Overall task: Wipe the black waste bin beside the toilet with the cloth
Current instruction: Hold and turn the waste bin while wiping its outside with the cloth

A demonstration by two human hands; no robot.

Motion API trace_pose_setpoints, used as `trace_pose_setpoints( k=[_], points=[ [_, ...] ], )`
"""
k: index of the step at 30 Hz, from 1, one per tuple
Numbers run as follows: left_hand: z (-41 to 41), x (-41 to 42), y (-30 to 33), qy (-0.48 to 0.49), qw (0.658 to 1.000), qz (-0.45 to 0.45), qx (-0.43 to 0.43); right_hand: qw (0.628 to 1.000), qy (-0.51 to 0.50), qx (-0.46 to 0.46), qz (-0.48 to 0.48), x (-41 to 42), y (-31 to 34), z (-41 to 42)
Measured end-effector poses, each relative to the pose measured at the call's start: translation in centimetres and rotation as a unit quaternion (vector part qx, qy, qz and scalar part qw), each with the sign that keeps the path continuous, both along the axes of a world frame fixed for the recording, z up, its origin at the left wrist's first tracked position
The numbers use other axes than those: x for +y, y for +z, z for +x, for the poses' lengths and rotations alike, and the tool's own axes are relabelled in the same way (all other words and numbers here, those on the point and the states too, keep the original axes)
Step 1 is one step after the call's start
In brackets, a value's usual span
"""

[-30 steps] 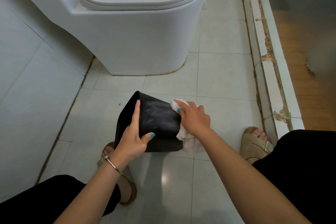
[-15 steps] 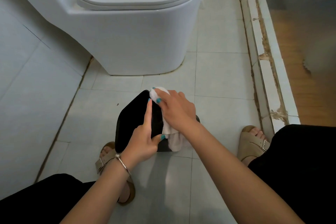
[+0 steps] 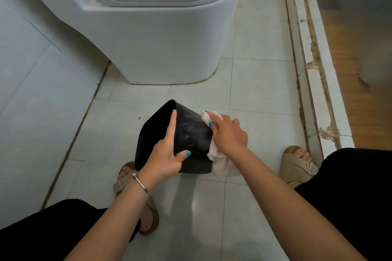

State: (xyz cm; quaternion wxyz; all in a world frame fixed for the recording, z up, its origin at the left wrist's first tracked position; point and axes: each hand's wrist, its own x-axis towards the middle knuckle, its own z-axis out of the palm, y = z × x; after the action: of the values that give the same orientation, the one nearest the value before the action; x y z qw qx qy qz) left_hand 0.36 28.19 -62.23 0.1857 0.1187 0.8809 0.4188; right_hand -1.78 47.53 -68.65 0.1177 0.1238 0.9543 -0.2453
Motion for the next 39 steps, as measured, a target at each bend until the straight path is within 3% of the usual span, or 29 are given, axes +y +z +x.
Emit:
trace_pose_setpoints(
  k=[8,16,23,28,34,39],
  points=[
    [-0.1,-0.4,-0.2,0.0,1.0,-0.001,0.0,0.993,-0.084,-0.088,-0.001,2.7,-2.8,1.7],
    [-0.5,0.4,-0.1,0.023,1.0,-0.011,0.011,1.0,-0.018,0.021,0.001,-1.3,1.3,1.2],
    [-0.5,-0.3,-0.2,0.042,0.999,-0.005,0.012,0.986,0.112,0.124,-0.003,-5.2,5.3,1.5],
    [-0.3,-0.2,-0.7,0.059,0.998,0.014,0.018,0.985,0.106,0.136,0.009,-5.5,5.1,1.9],
    [-0.7,-1.4,-1.2,0.123,0.991,0.053,0.0,0.991,0.092,0.077,0.054,-3.9,2.5,2.4],
    [-1.6,-2.1,-1.3,0.114,0.993,0.044,-0.001,0.997,0.035,0.035,0.055,-1.3,0.0,3.0]
  ],
)
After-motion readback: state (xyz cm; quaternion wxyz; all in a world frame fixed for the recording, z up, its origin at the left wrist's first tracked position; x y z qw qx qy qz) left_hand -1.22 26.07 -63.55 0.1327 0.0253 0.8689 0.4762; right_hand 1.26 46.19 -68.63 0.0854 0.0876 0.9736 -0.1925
